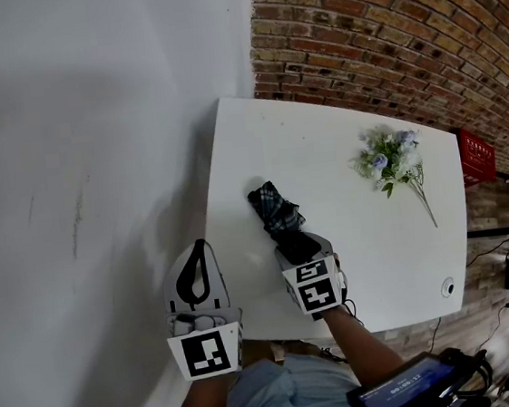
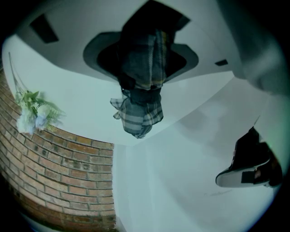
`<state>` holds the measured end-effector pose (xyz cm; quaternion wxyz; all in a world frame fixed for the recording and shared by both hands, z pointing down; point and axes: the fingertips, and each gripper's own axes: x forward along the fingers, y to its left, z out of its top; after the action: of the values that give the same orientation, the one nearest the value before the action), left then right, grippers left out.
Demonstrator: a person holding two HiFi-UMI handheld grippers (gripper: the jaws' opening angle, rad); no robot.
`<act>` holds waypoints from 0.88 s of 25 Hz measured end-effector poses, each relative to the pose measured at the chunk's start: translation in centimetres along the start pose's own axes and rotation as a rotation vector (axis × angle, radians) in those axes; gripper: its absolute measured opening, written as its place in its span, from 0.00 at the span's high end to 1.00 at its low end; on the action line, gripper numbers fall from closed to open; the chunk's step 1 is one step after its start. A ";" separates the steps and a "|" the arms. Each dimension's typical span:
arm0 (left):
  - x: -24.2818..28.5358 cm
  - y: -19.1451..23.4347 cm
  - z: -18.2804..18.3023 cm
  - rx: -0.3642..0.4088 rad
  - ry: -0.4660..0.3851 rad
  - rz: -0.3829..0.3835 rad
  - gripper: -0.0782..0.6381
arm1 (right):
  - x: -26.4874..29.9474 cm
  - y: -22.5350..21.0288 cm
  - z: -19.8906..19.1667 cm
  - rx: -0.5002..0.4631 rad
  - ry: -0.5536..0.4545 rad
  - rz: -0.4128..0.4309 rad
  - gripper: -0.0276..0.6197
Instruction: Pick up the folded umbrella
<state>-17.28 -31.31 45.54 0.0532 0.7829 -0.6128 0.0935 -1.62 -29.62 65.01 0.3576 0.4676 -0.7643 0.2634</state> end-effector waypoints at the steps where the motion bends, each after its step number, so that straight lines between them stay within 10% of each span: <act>1: 0.0 0.0 0.0 0.001 -0.001 -0.001 0.88 | 0.0 0.0 0.0 0.000 0.000 0.000 0.58; 22: 0.0 -0.5 0.0 0.000 -0.006 -0.004 0.88 | 0.0 0.3 0.0 -0.015 -0.016 0.007 0.64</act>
<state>-16.81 -31.18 45.59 0.0514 0.7843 -0.6115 0.0912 -1.84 -29.47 64.99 0.3542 0.4642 -0.7707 0.2552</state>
